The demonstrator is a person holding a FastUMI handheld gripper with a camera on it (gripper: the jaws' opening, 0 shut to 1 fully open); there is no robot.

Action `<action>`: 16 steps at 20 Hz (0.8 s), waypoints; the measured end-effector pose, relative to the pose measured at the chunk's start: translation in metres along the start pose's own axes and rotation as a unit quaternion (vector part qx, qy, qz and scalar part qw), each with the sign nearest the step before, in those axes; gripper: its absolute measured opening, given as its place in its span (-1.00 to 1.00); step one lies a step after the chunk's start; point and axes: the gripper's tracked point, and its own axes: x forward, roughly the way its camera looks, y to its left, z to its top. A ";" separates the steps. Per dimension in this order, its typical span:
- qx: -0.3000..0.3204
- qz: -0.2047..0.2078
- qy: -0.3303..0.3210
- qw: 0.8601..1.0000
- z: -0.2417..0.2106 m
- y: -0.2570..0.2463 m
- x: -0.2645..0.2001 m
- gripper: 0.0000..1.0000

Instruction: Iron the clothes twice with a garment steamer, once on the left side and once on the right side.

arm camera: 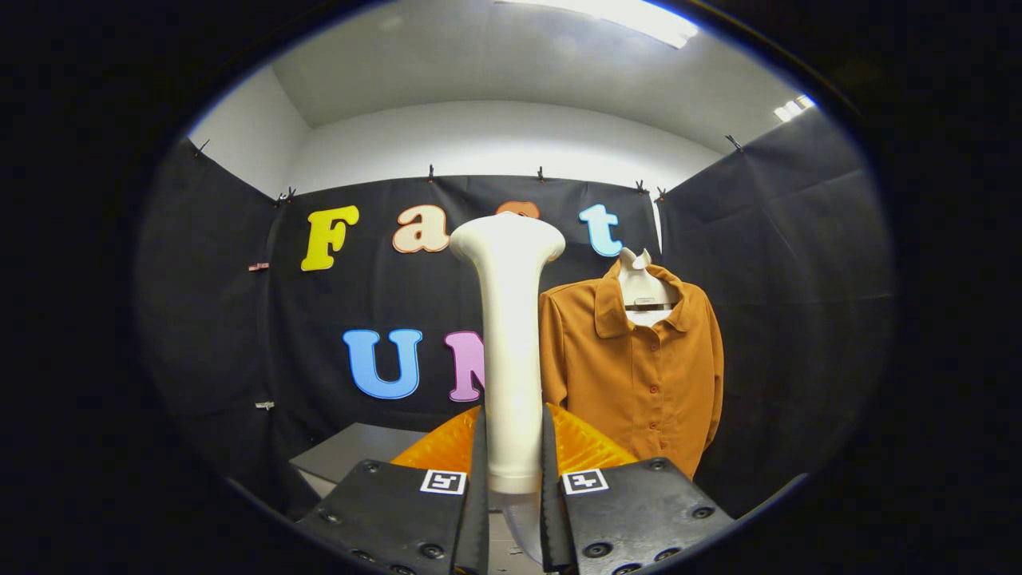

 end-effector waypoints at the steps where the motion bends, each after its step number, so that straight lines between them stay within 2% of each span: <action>1: 0.000 0.002 0.001 1.000 -0.002 0.001 -0.001 -0.42; 16: -0.003 0.005 0.018 1.000 -0.020 0.002 0.011 -0.42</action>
